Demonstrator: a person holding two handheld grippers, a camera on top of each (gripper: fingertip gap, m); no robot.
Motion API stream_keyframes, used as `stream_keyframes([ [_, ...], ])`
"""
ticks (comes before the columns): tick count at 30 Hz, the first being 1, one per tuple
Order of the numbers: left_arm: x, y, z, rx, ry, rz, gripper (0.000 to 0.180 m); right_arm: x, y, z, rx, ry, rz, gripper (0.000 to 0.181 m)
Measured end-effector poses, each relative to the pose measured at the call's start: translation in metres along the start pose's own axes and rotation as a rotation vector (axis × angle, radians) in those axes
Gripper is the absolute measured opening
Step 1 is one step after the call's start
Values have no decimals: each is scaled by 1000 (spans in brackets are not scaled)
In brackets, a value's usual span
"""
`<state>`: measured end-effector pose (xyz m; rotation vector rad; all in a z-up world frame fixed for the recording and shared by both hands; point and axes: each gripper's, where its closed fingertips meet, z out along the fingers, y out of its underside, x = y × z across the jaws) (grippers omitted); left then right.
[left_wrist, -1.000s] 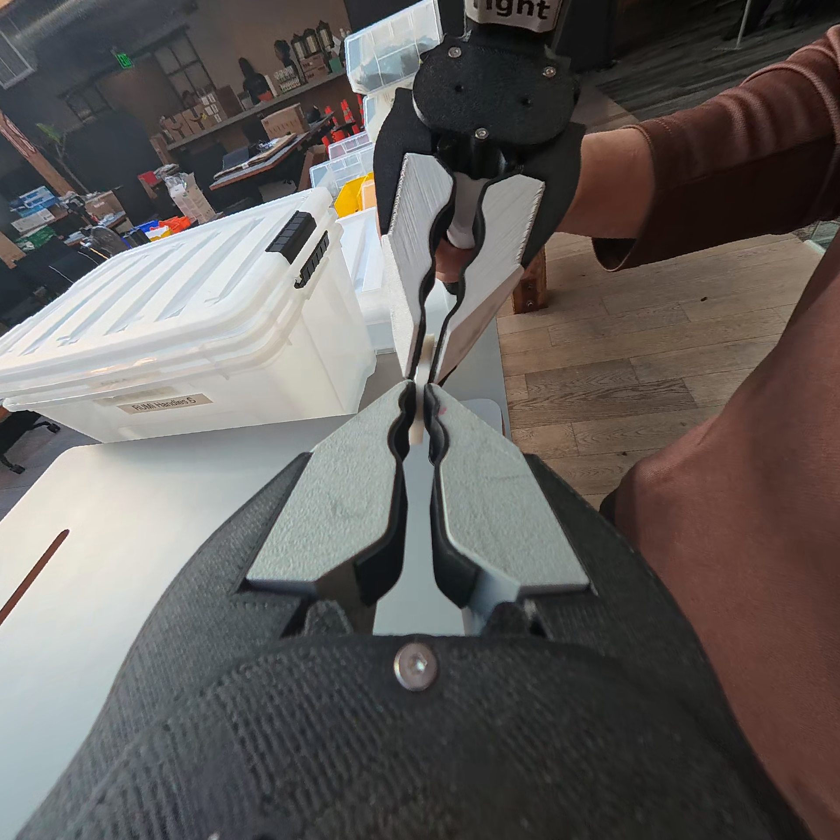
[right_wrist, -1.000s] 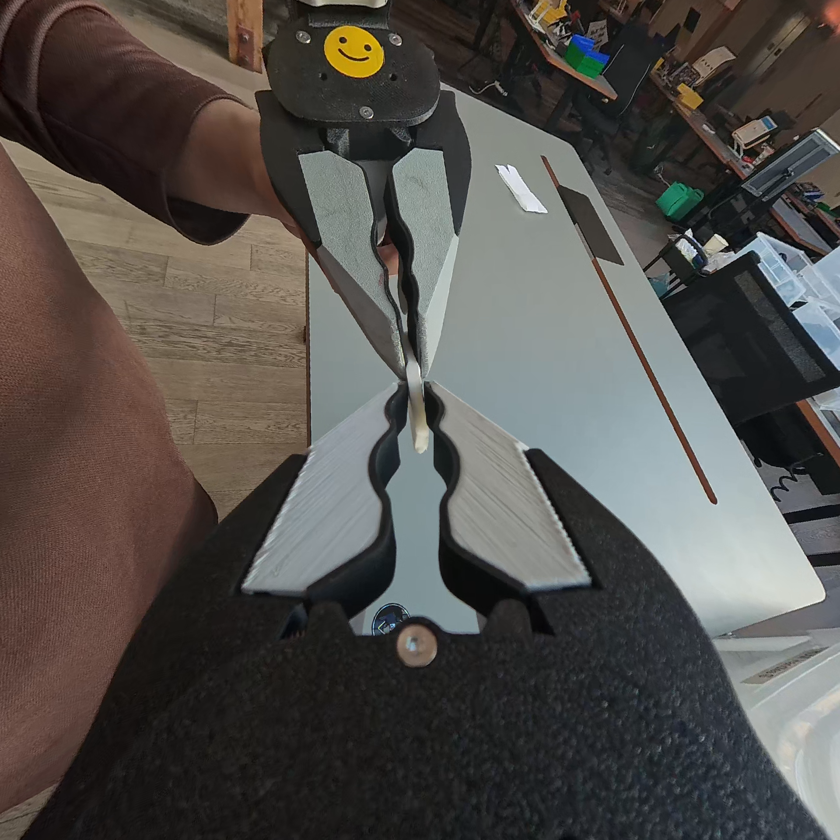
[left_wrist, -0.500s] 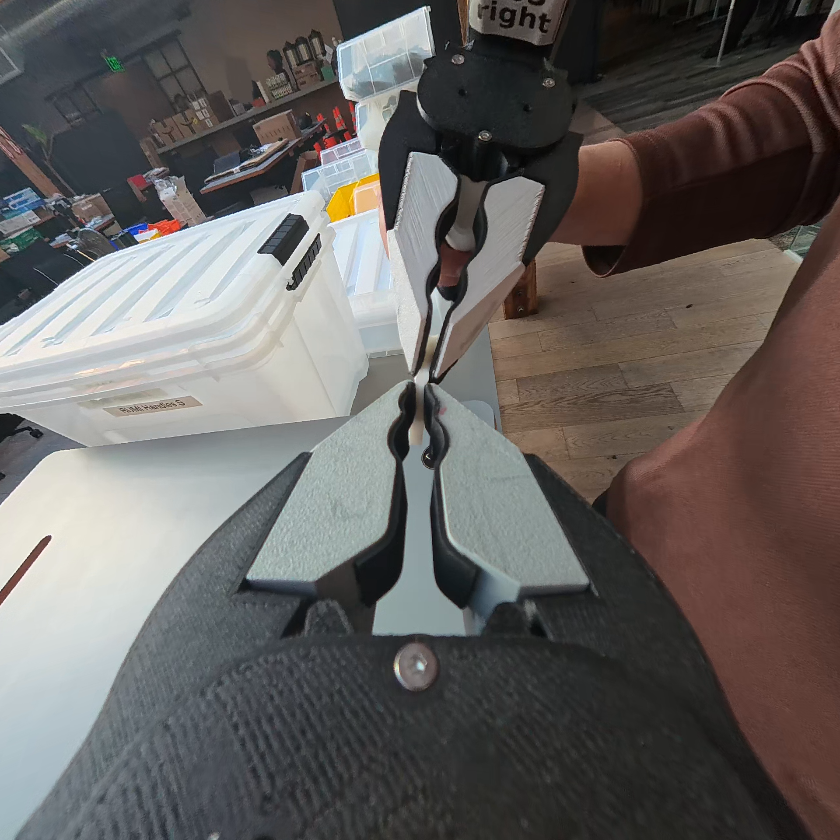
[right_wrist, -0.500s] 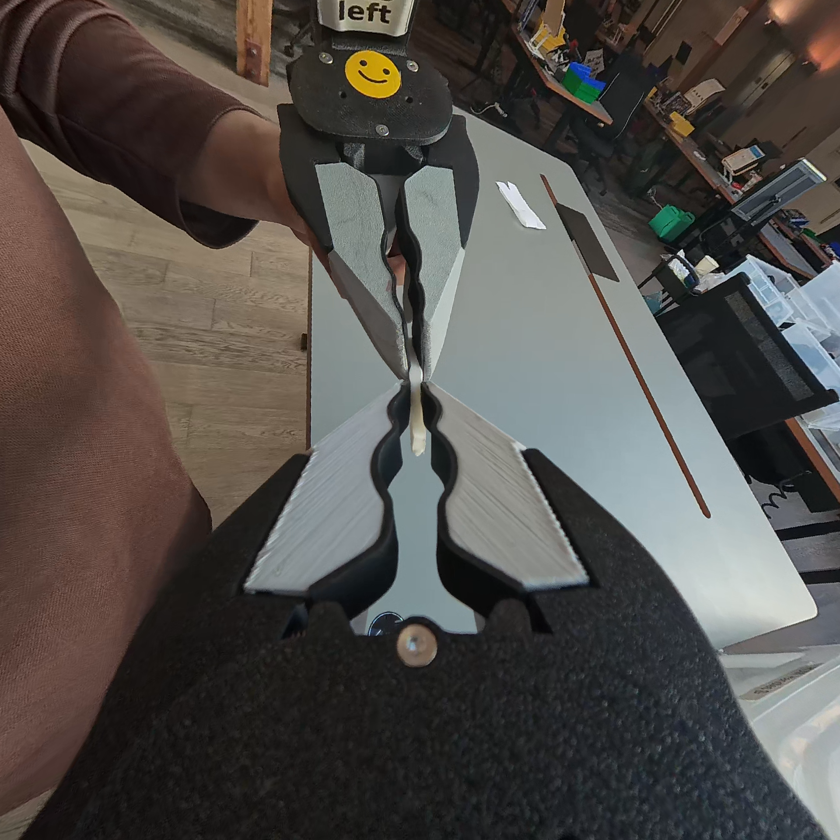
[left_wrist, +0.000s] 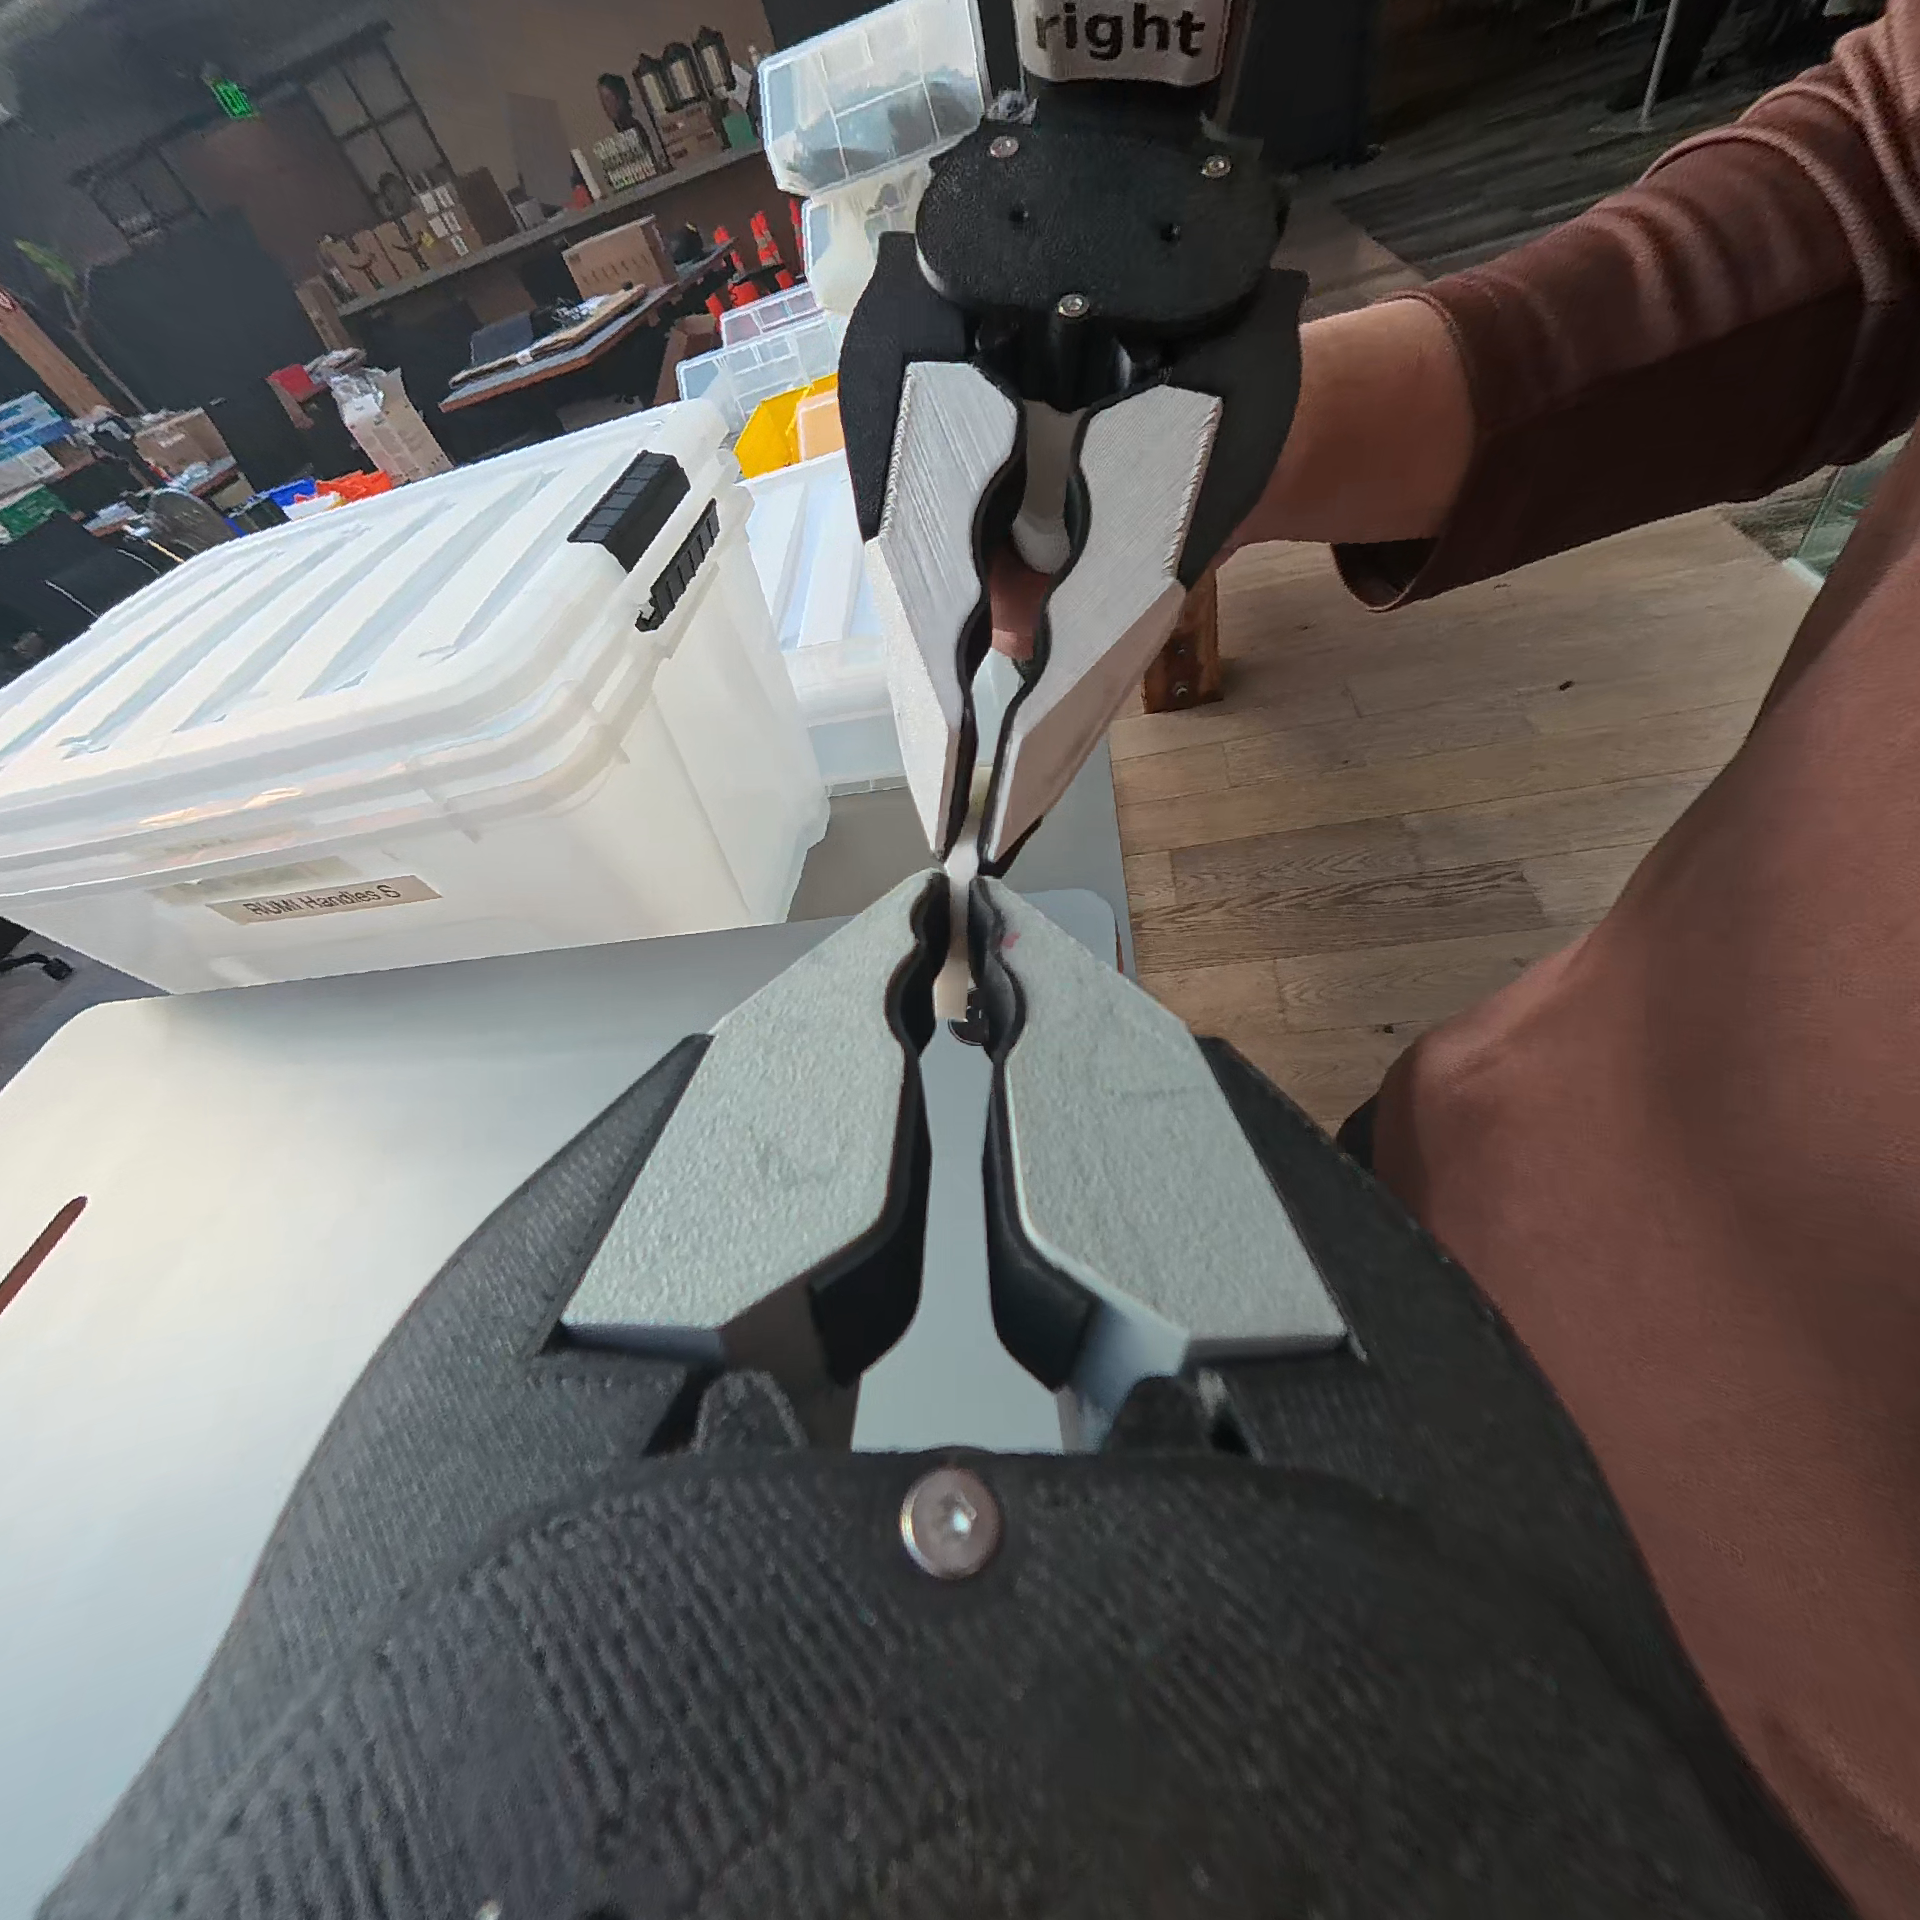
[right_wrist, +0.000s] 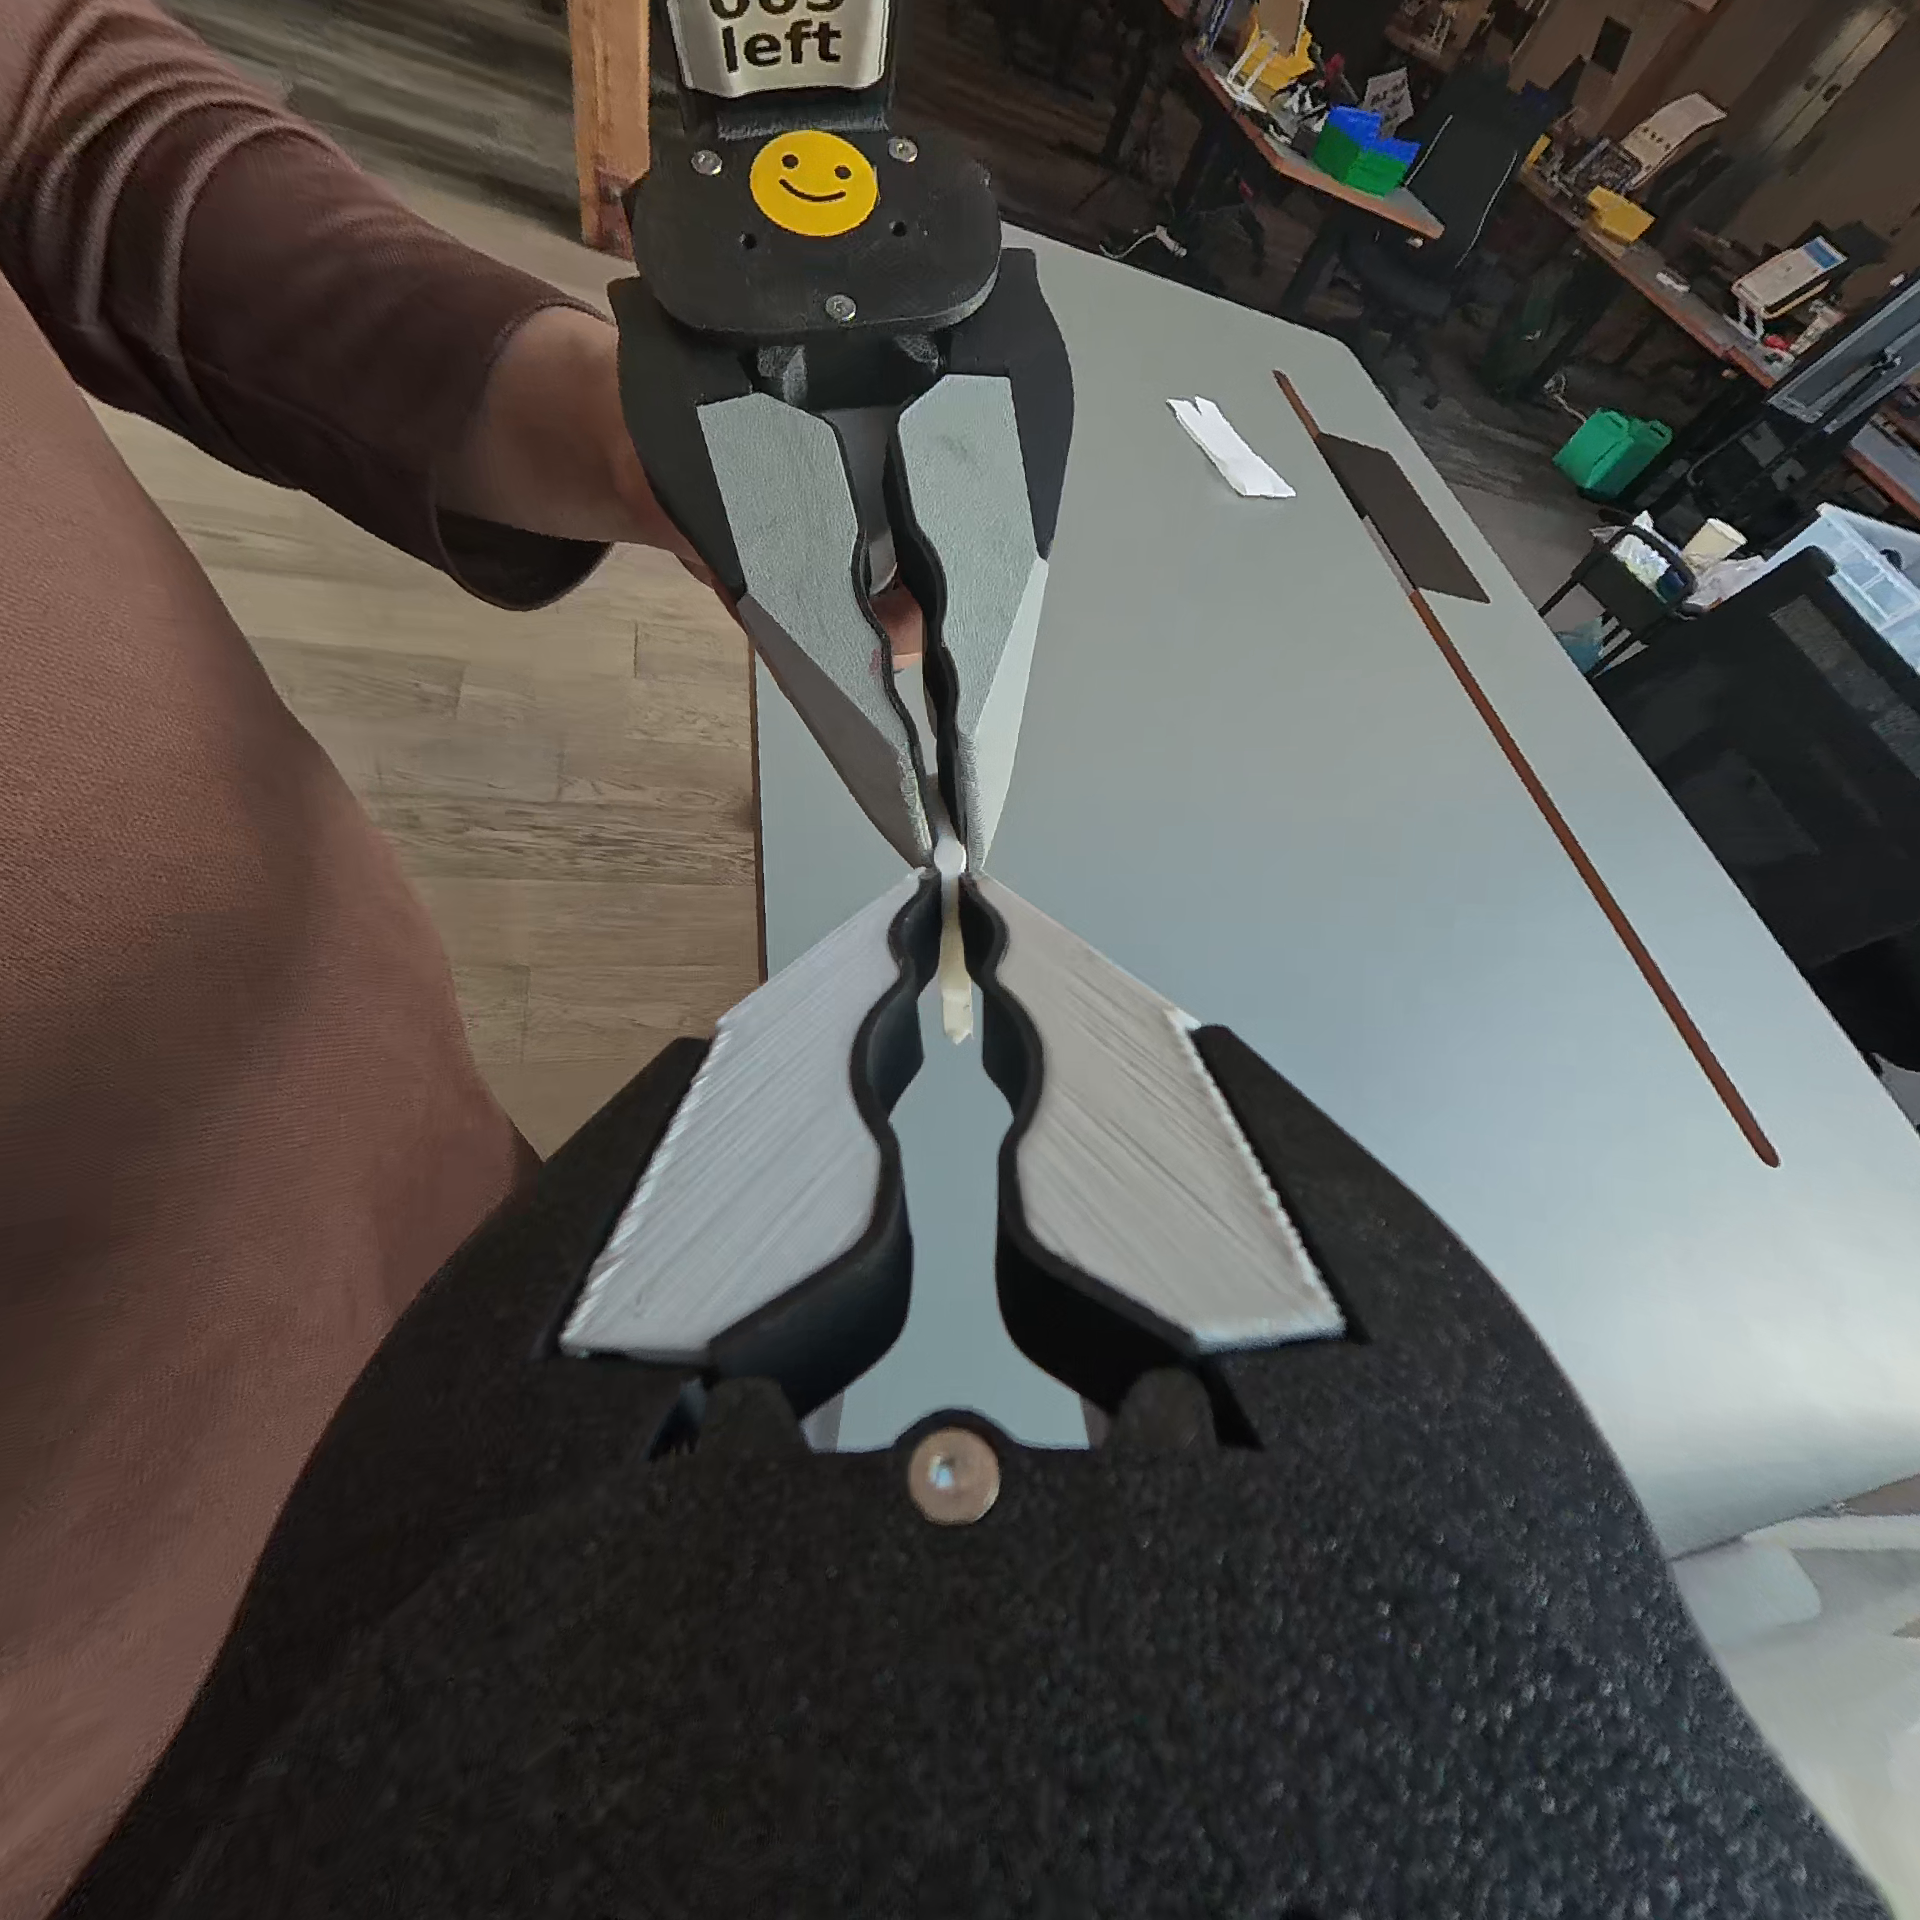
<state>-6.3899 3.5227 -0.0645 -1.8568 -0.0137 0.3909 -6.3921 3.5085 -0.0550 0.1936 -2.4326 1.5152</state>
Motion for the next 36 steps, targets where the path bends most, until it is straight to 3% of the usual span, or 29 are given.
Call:
stream_keyframes([
  [9,-2,-4,-2,52,-18,-22,3,3,4,-4,-40,-1,-33,7],
  [19,-7,-11,-6,105,-31,-56,4,11,-2,-12,14,51,-48,1],
  [24,-7,-7,-4,92,-25,-62,14,11,0,-11,7,47,-49,0],
  [36,-13,-7,-11,163,-4,-169,7,15,-2,-9,91,-10,104,2],
])
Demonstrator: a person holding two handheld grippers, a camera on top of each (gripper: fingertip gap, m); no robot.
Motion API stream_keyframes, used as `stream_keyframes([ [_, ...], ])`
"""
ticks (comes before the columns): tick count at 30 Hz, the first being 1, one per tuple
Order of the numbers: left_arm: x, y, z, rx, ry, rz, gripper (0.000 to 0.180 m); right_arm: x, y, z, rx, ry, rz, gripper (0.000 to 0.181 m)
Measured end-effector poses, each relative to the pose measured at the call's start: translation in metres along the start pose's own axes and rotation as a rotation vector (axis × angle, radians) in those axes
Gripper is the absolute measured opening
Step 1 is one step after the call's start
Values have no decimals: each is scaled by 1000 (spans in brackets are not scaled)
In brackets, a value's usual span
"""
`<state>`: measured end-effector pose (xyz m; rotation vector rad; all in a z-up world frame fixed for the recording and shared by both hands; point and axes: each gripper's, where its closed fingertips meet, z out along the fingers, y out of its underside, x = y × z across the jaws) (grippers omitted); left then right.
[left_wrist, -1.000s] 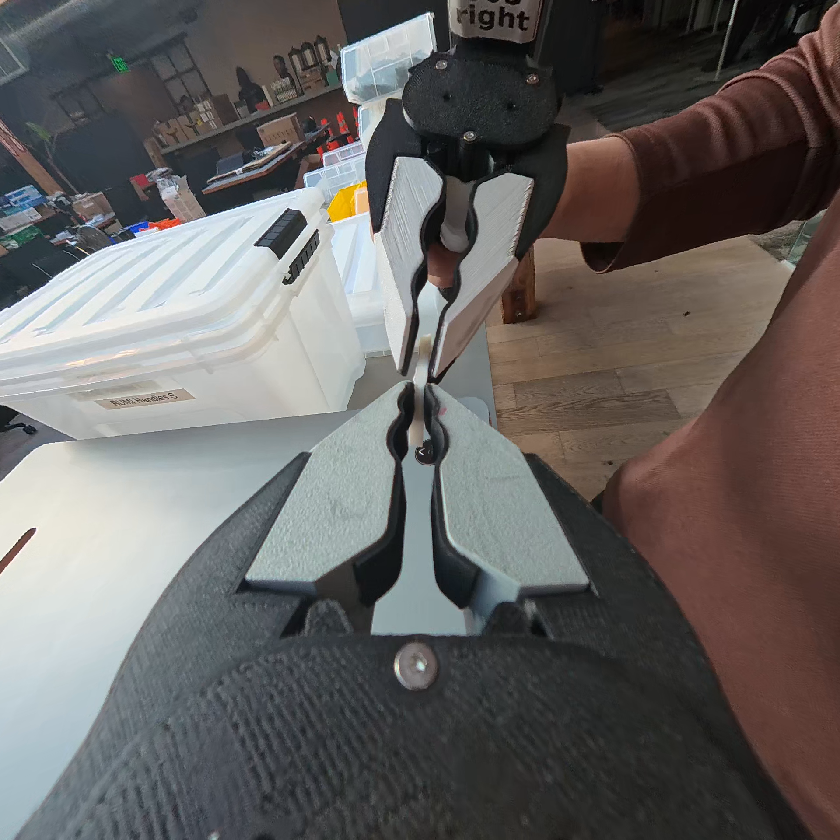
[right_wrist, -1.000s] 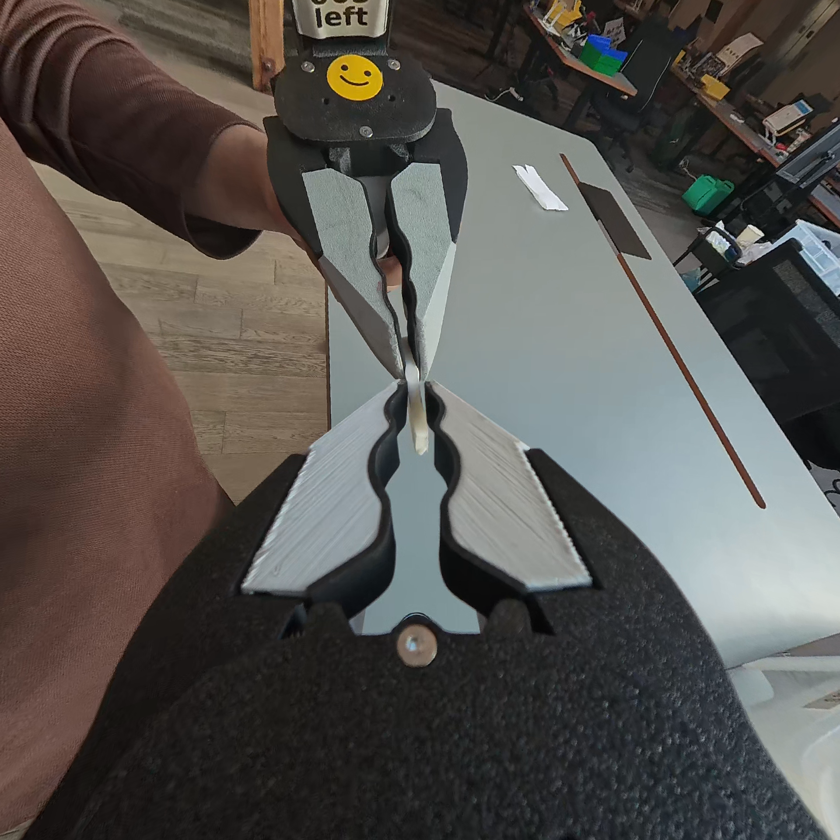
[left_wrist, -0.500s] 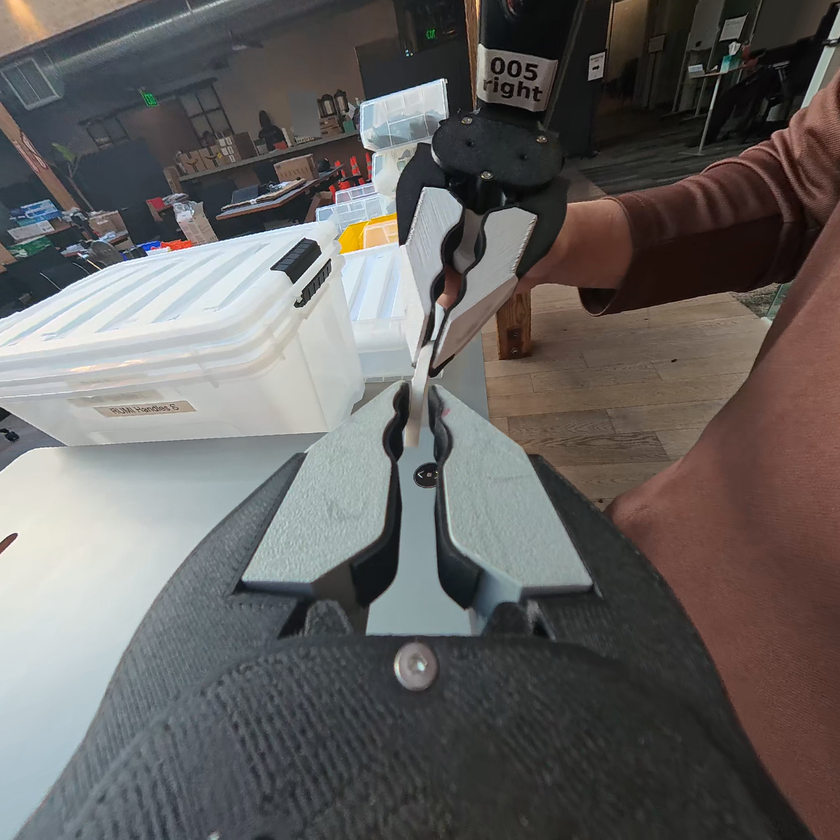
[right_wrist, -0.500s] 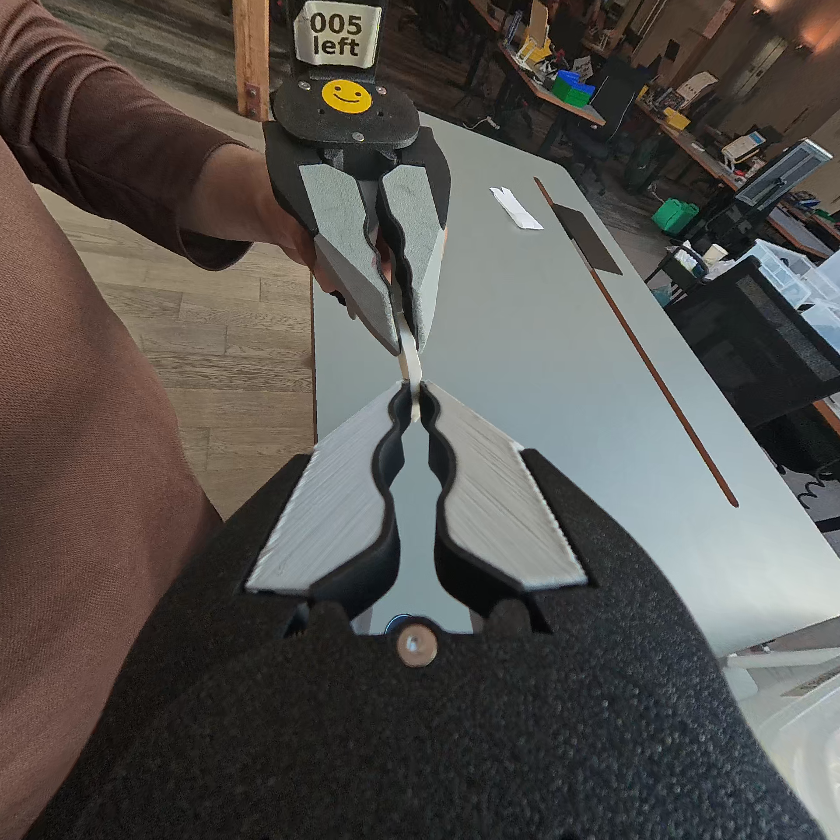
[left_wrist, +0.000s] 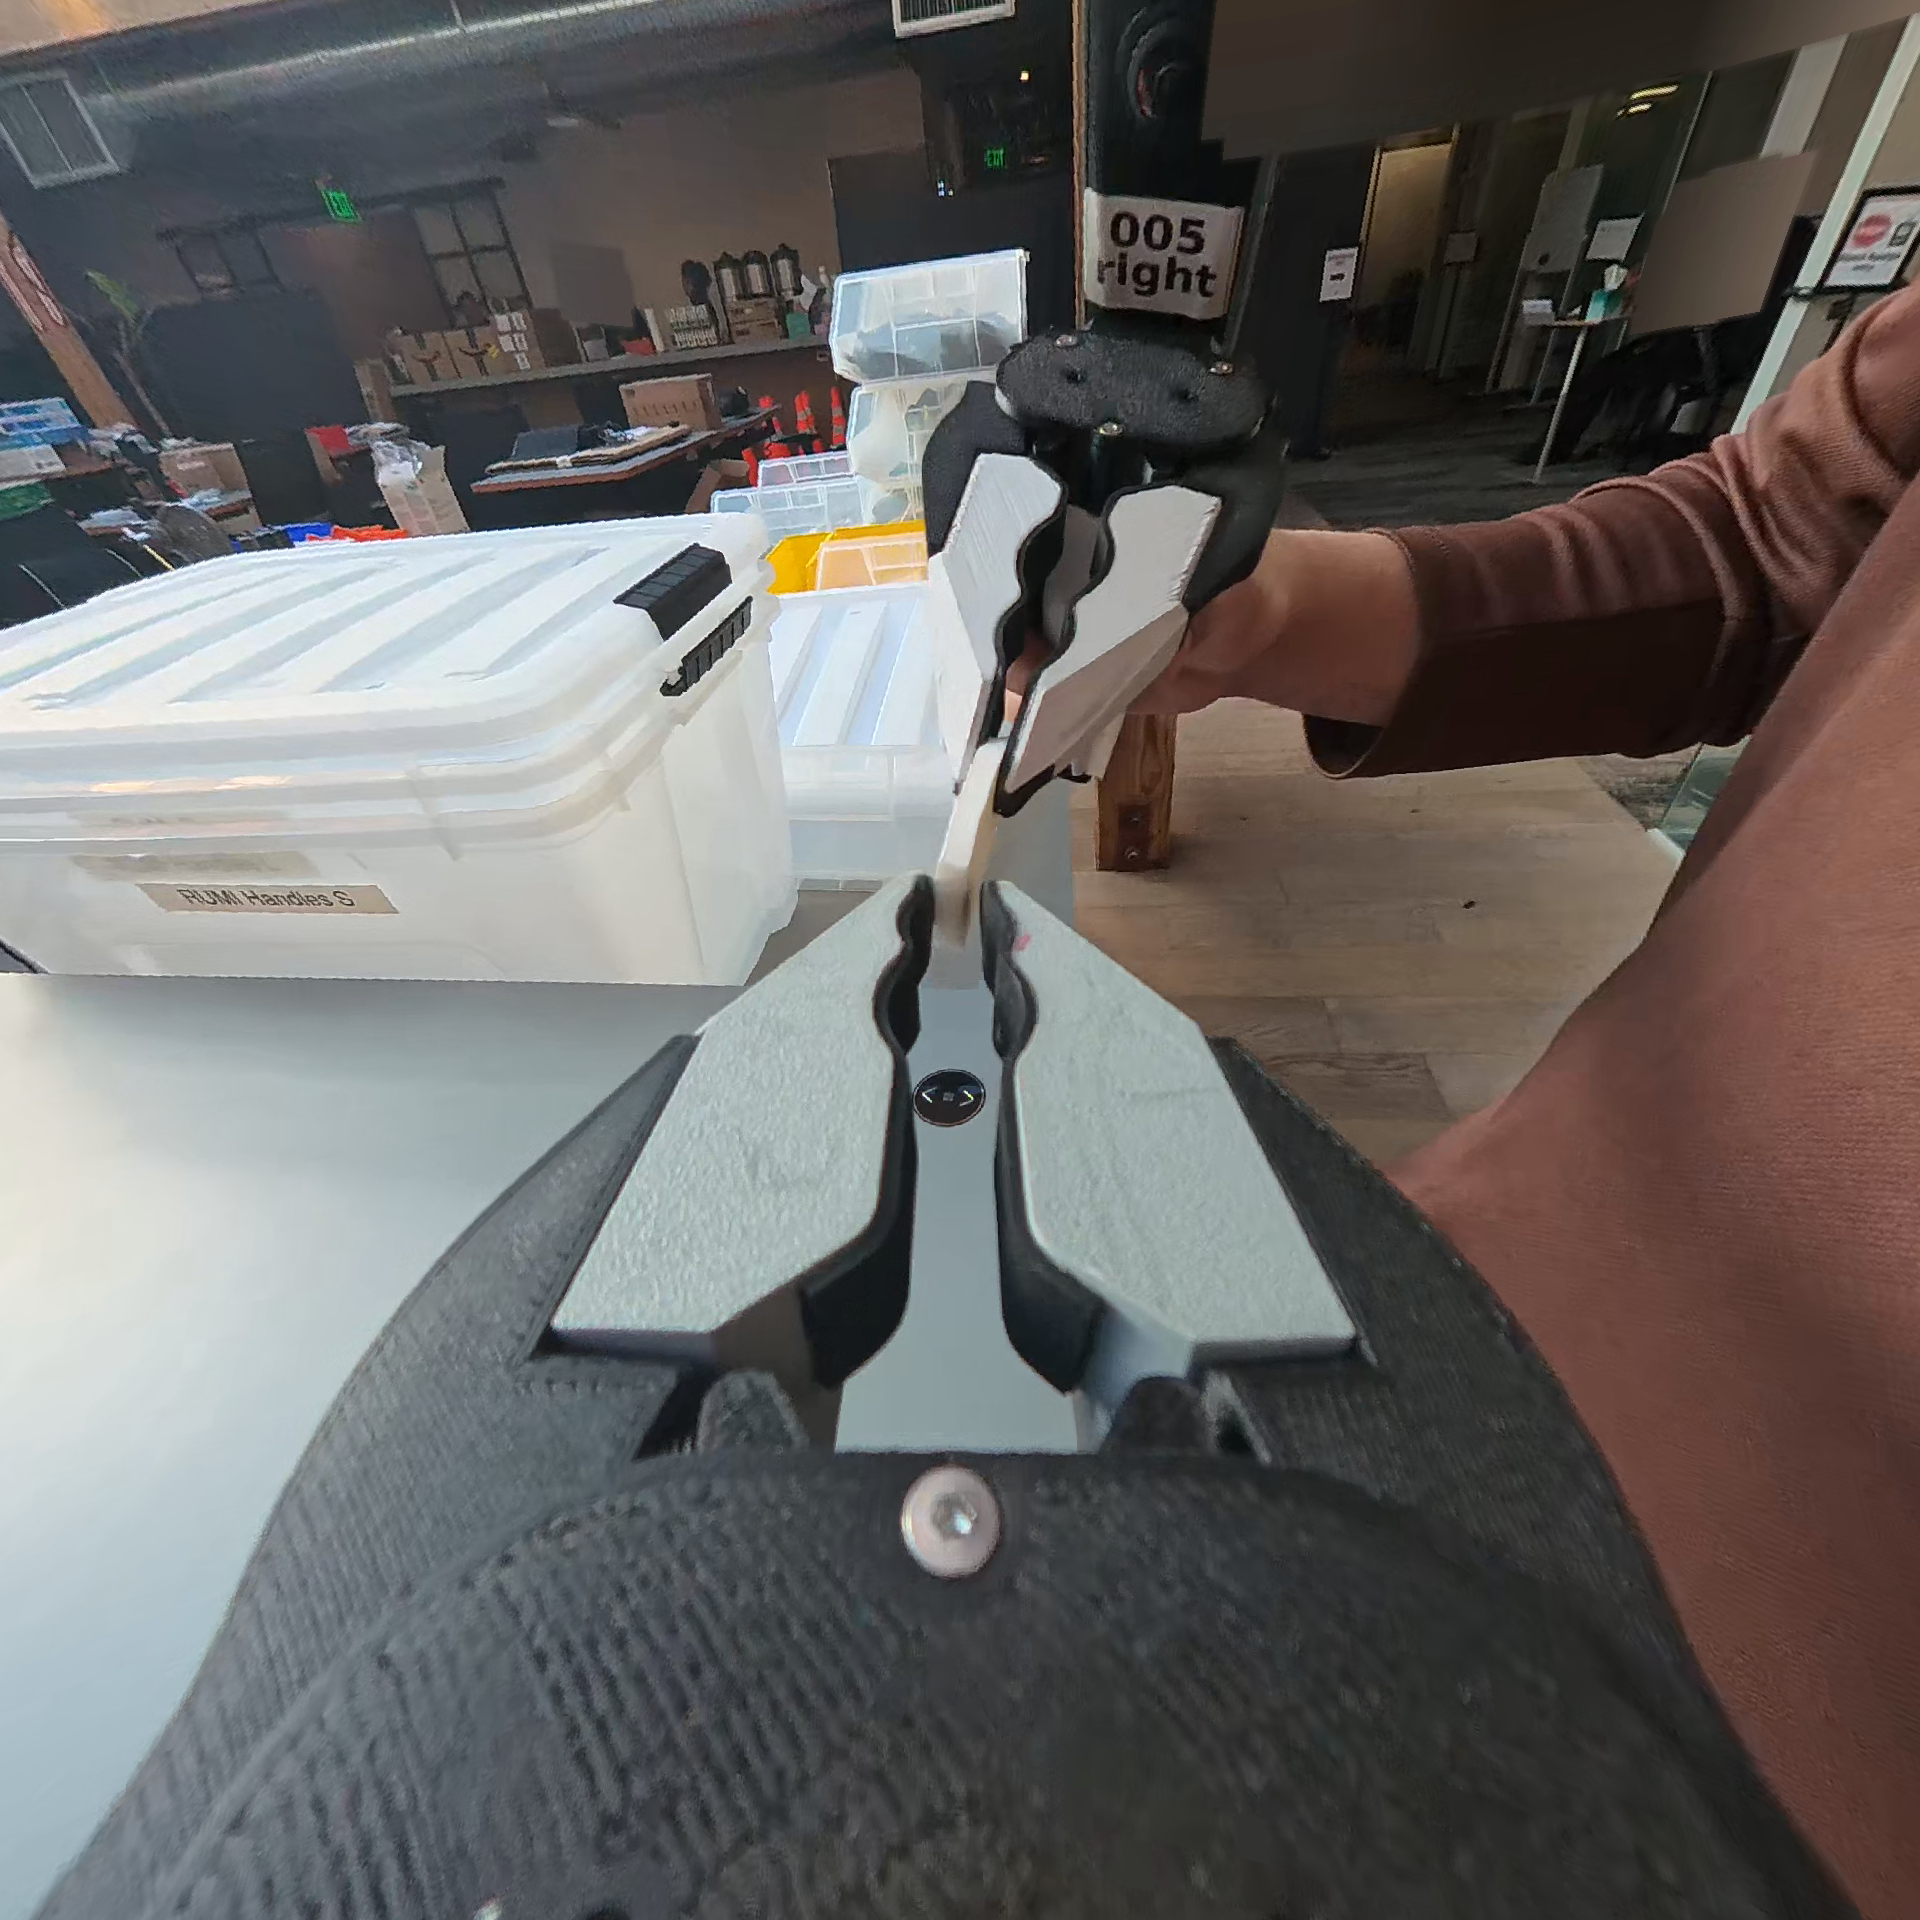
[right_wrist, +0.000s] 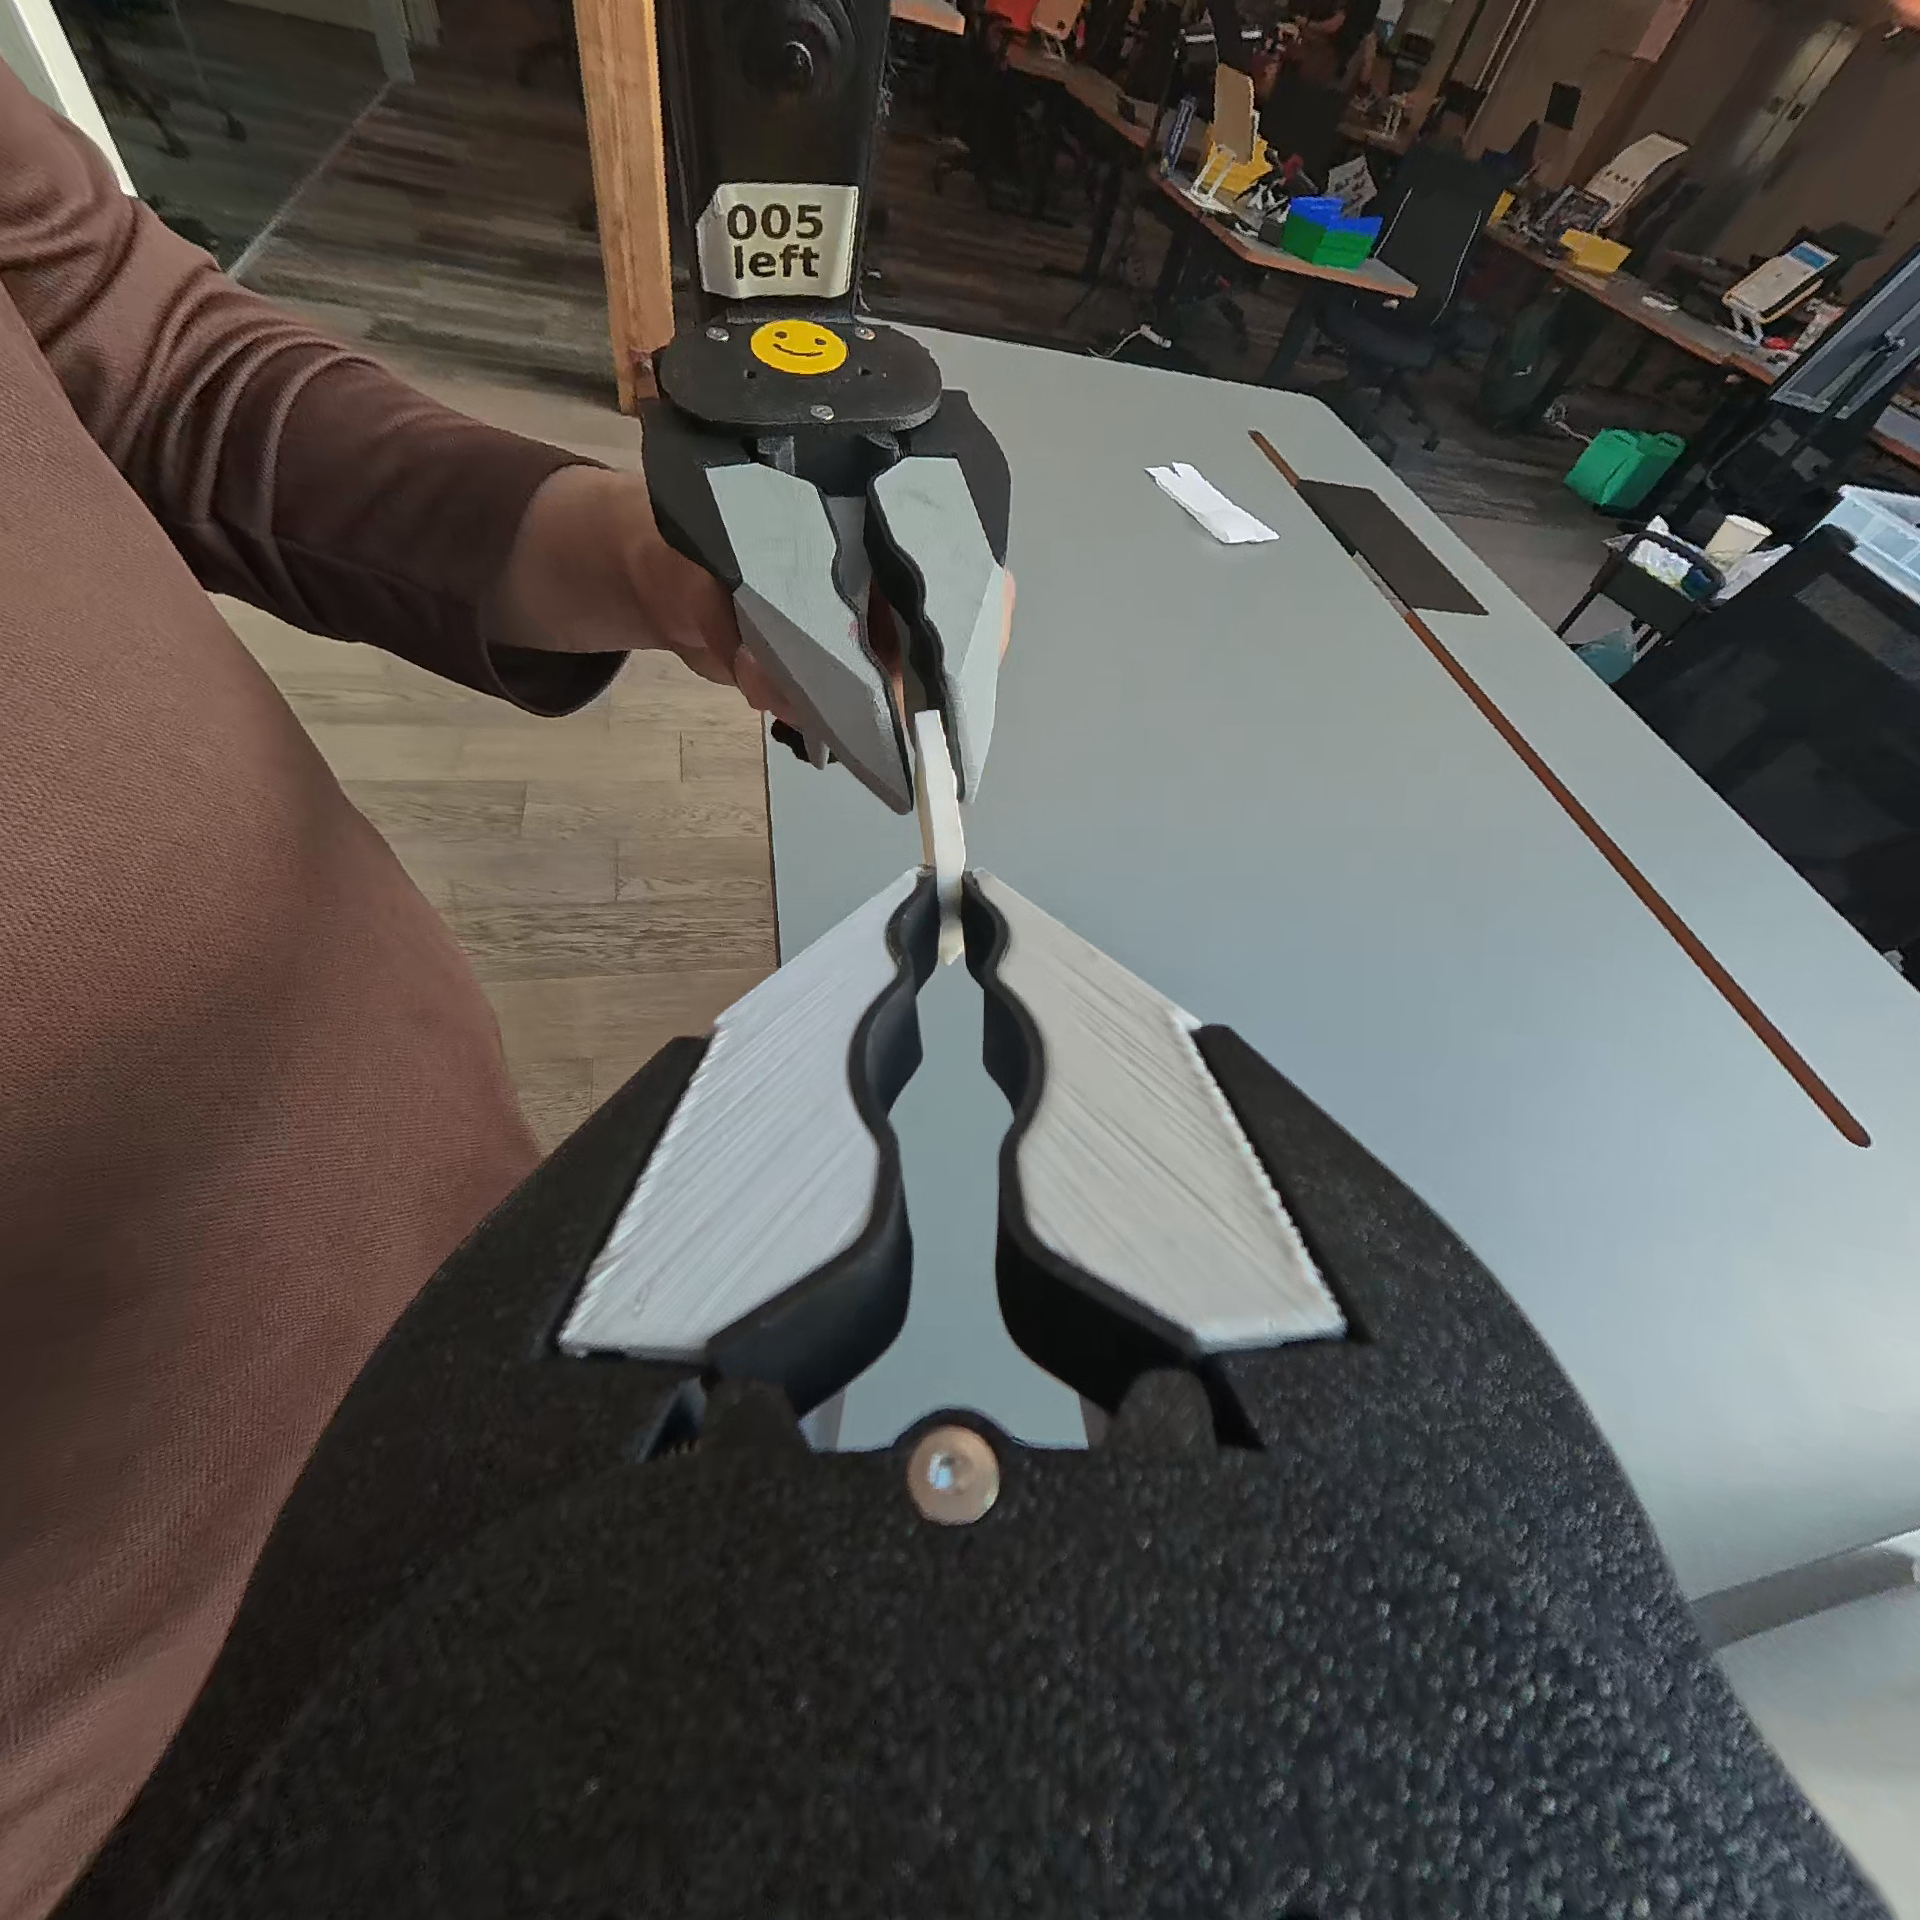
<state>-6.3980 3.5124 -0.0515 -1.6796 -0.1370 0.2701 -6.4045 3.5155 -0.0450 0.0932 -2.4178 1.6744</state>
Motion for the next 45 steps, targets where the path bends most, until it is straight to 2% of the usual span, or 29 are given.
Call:
stream_keyframes([
  [12,4,-6,-5,2,26,15,1,-8,-4,1,79,-55,82,3],
  [17,6,-8,-3,6,34,27,1,-17,-6,1,92,-86,100,13],
  [20,10,-8,0,6,40,45,2,-17,-6,5,92,-86,67,3],
  [29,9,-10,0,52,66,-59,6,-16,-7,5,86,-24,-5,0],
  [33,13,-13,4,65,82,-52,6,-19,-4,12,58,-37,5,1],
  [38,12,-15,3,38,82,-5,3,-18,-7,13,100,-62,80,3],
  [45,5,-22,0,125,83,-135,4,-11,-13,2,130,-75,132,3],
])
